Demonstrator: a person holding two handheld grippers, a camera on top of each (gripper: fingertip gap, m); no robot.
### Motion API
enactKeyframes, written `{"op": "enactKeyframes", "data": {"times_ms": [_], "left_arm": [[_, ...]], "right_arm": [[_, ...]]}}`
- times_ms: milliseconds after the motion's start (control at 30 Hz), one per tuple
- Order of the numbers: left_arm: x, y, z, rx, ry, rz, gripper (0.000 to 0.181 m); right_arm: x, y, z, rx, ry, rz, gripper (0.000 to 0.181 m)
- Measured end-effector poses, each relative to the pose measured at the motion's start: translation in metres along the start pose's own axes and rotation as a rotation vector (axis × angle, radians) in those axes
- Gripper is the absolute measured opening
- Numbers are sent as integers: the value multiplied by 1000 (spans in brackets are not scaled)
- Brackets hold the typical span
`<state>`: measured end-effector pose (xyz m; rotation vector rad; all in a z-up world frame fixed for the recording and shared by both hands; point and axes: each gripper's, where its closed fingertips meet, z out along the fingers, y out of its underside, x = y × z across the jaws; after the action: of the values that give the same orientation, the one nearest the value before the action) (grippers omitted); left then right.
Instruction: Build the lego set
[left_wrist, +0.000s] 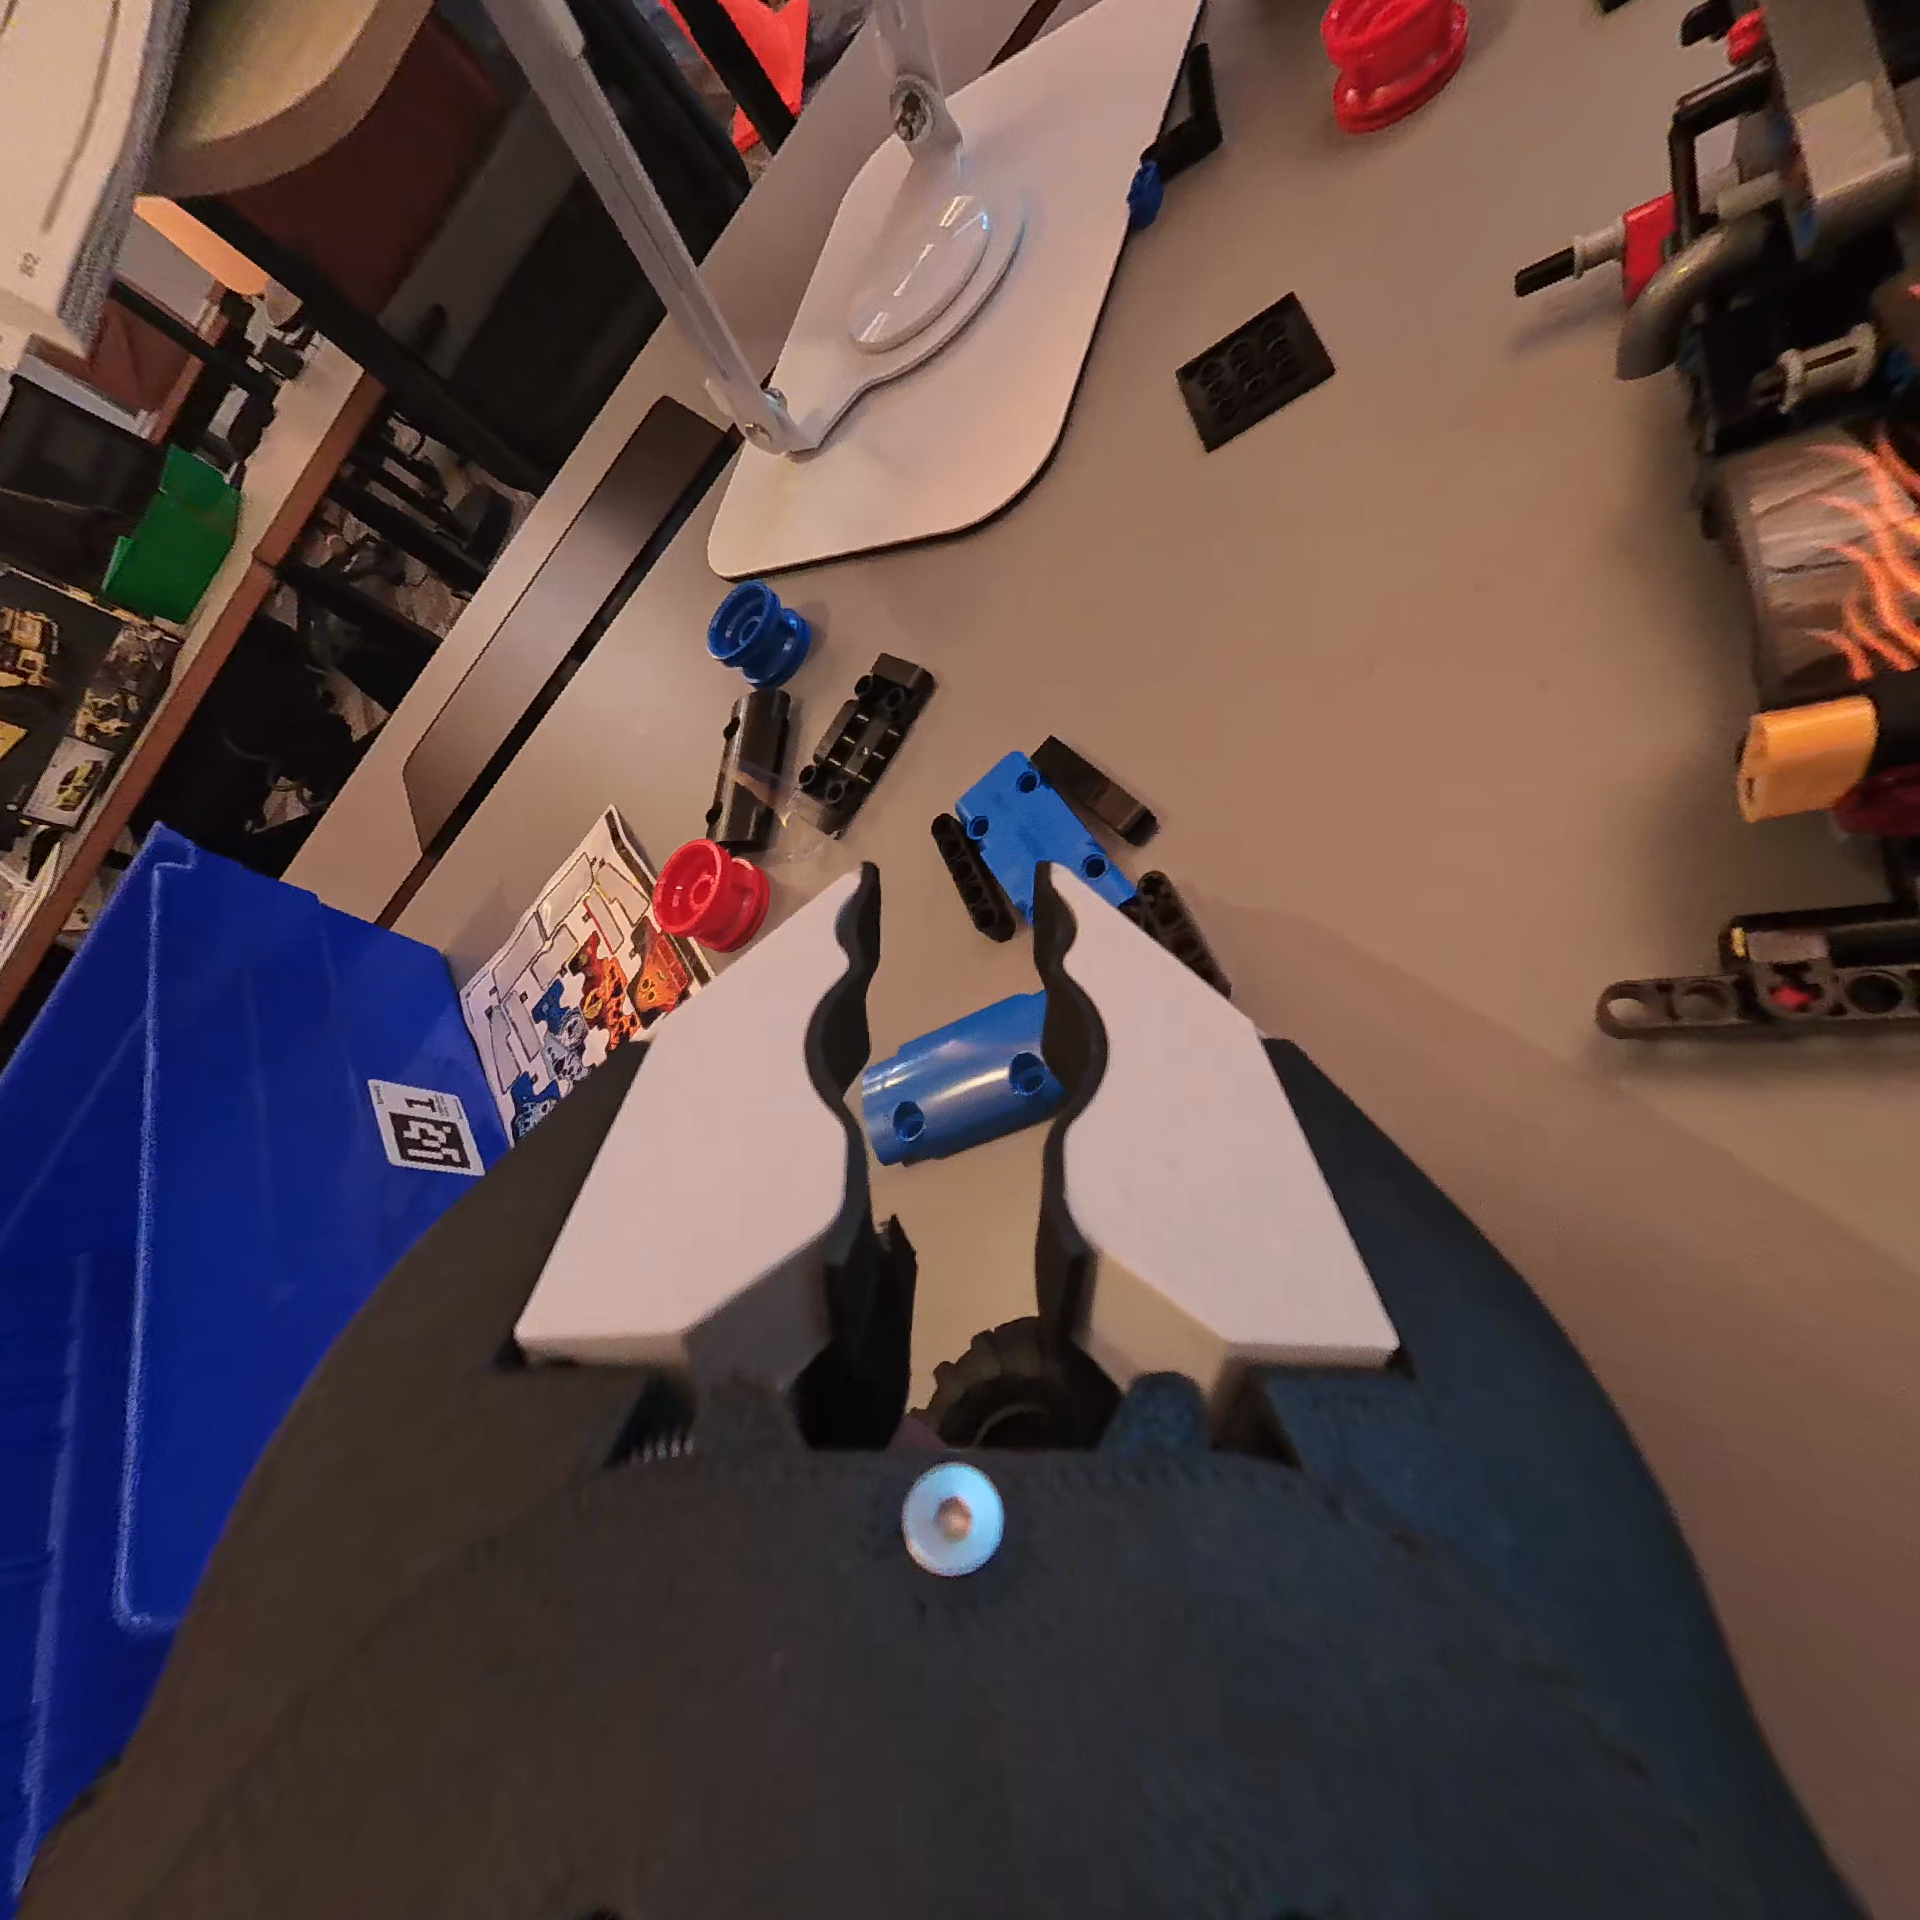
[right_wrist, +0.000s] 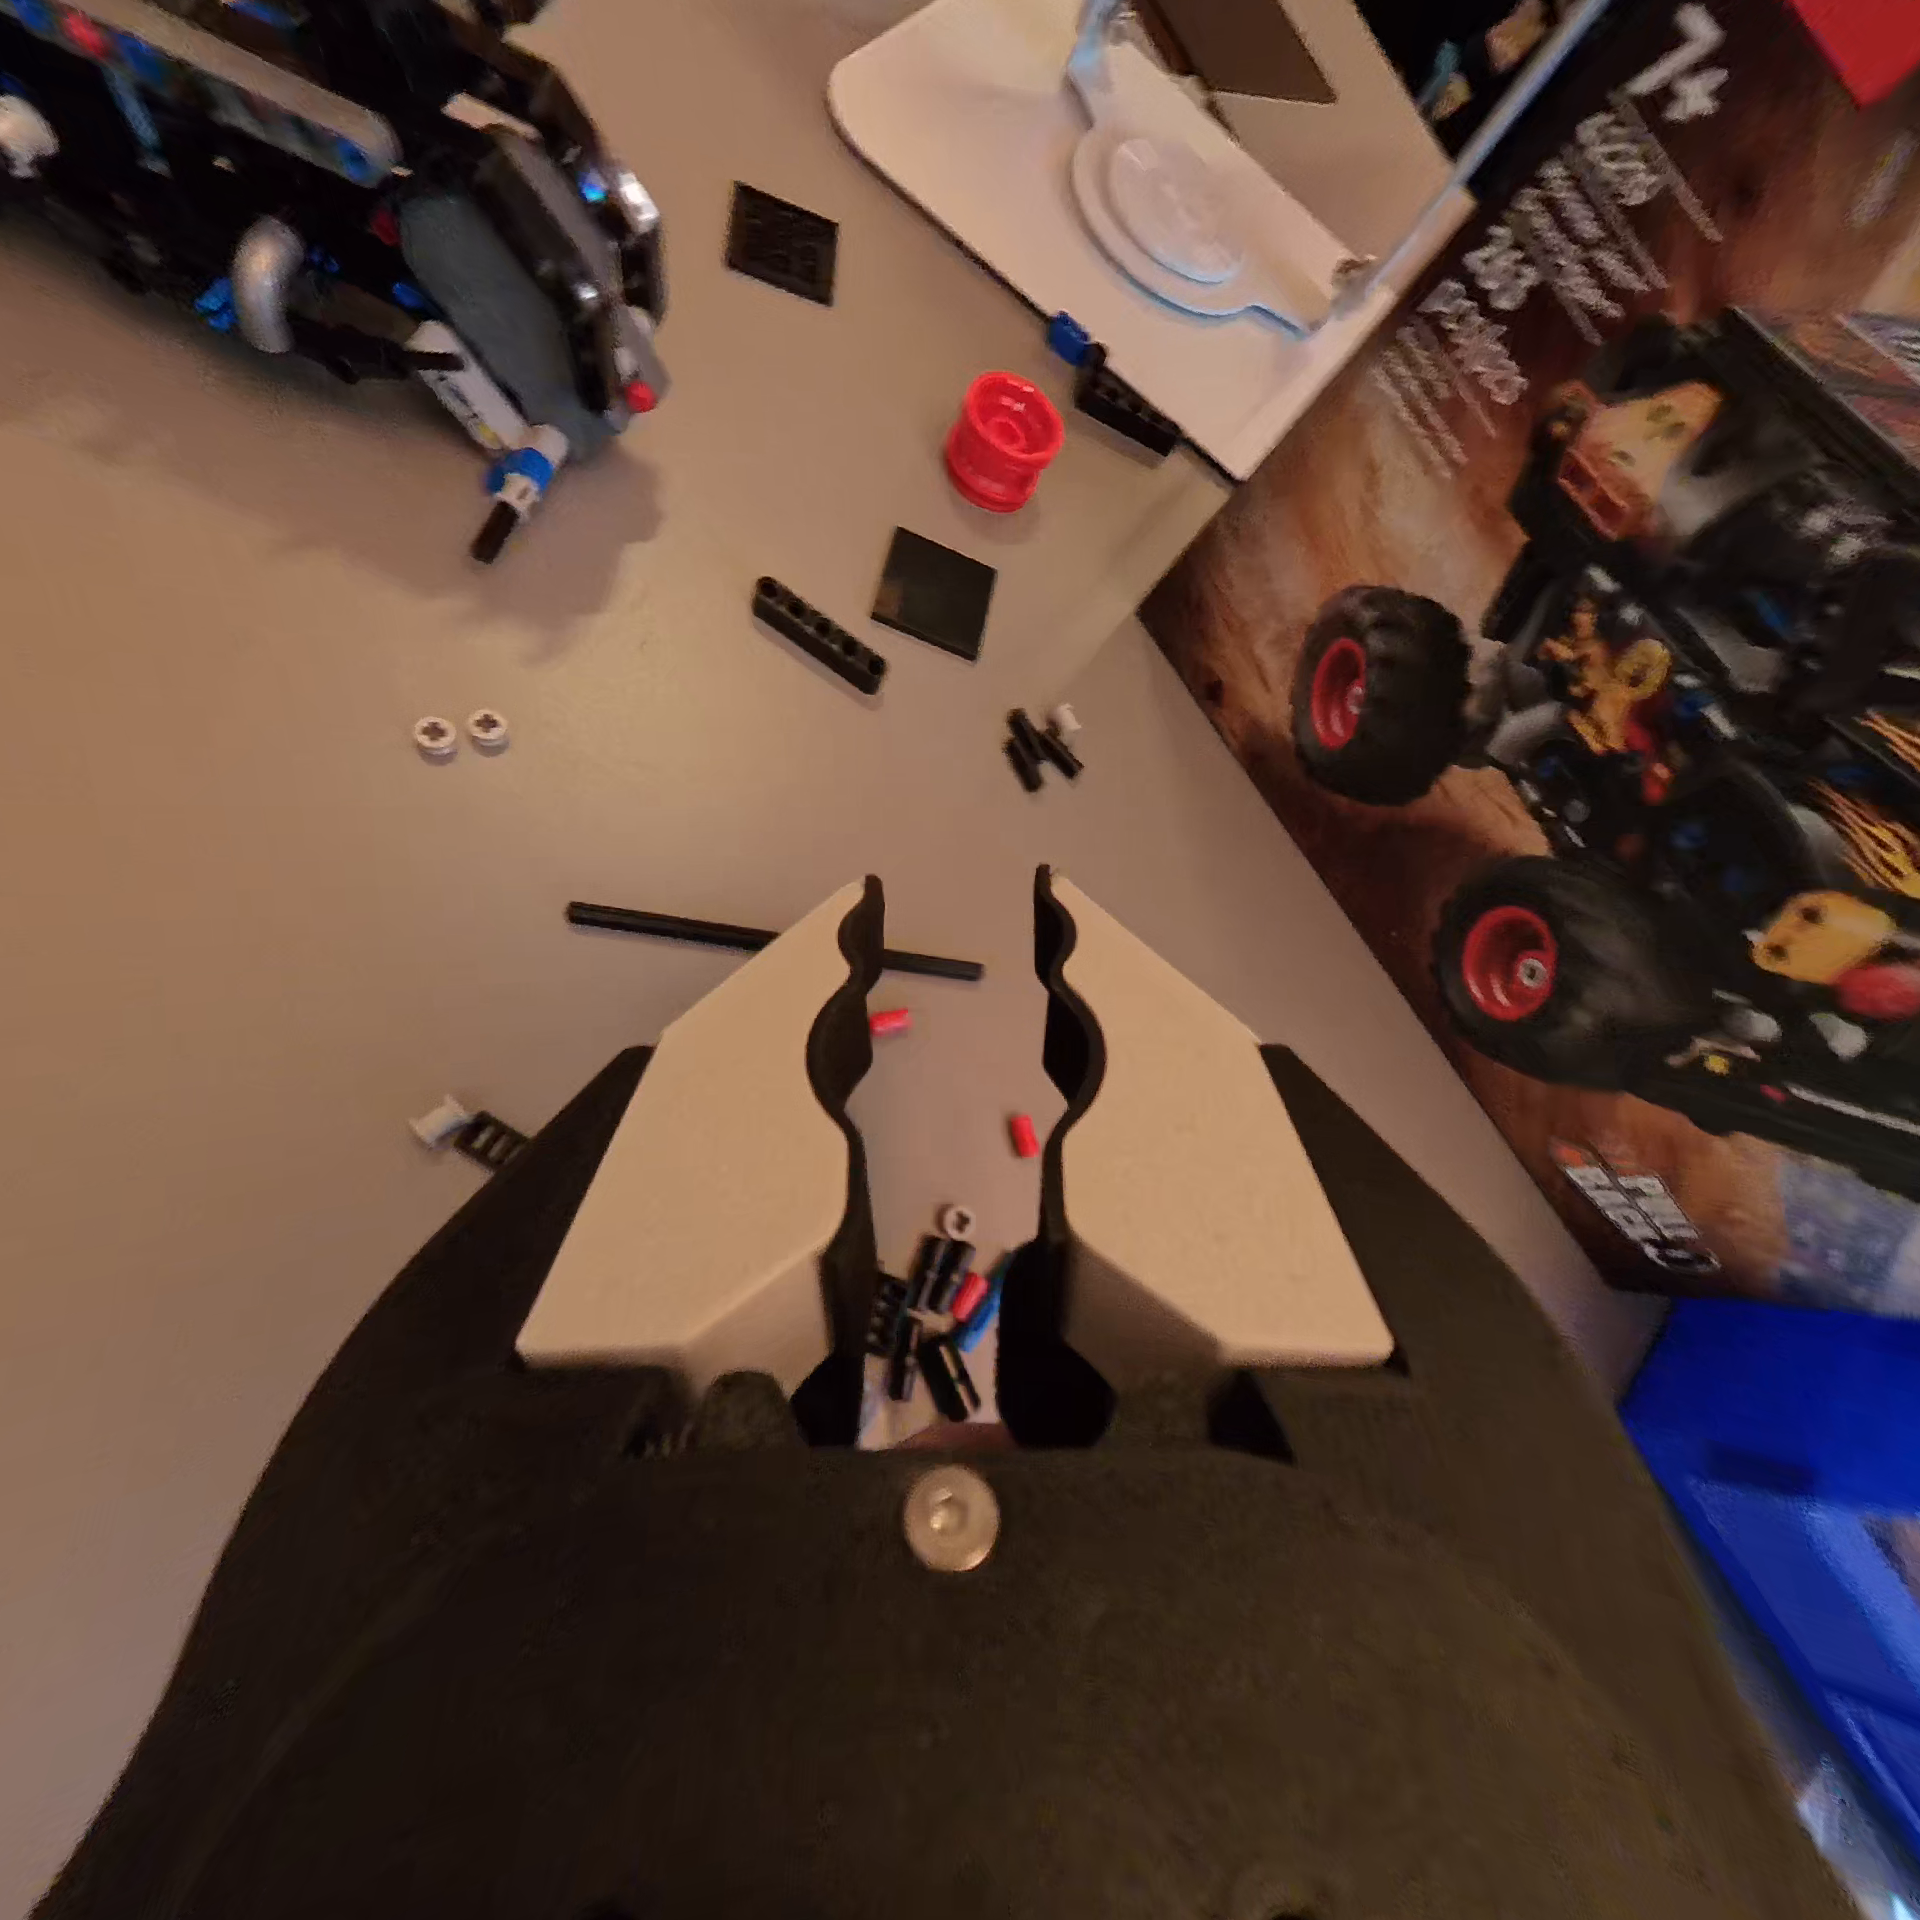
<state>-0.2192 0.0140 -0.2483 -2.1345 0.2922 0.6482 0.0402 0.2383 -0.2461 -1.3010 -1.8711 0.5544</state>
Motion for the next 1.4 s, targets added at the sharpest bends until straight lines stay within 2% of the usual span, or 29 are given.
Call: {"op": "enactKeyframes", "data": {"times_ms": [200, 333, 600, 767, 900, 1000, 1067, 1200, 1333, 1400], "left_arm": [[0, -1, 0, 5, -4, 4, 27], [0, -3, -1, 9, -7, 7, 27], [-14, 0, -6, -17, -10, -25, 31], [-19, 1, 3, -90, 30, 51, 34], [-23, -14, 15, -86, 67, 104, 34], [-15, -38, 32, -50, 121, 154, 34], [-7, -64, 49, -10, 156, 219, 34], [24, -115, 100, 46, 265, 369, 33], [47, -143, 153, 27, 324, 593, 32], [57, -148, 174, 16, 393, 629, 30]], "right_arm": [[49, 14, -23, 30, 145, 191, 26], [65, 21, -34, 54, 184, 255, 25], [62, 22, -30, 40, 176, 238, 26], [63, 24, -30, 42, 171, 245, 26], [60, 22, -28, 42, 163, 237, 26], [57, 21, -25, 38, 150, 227, 26], [55, 21, -23, 33, 141, 221, 26], [53, 22, -21, 30, 134, 214, 26], [54, 23, -21, 34, 137, 222, 26], [54, 22, -21, 38, 134, 224, 26]]}}
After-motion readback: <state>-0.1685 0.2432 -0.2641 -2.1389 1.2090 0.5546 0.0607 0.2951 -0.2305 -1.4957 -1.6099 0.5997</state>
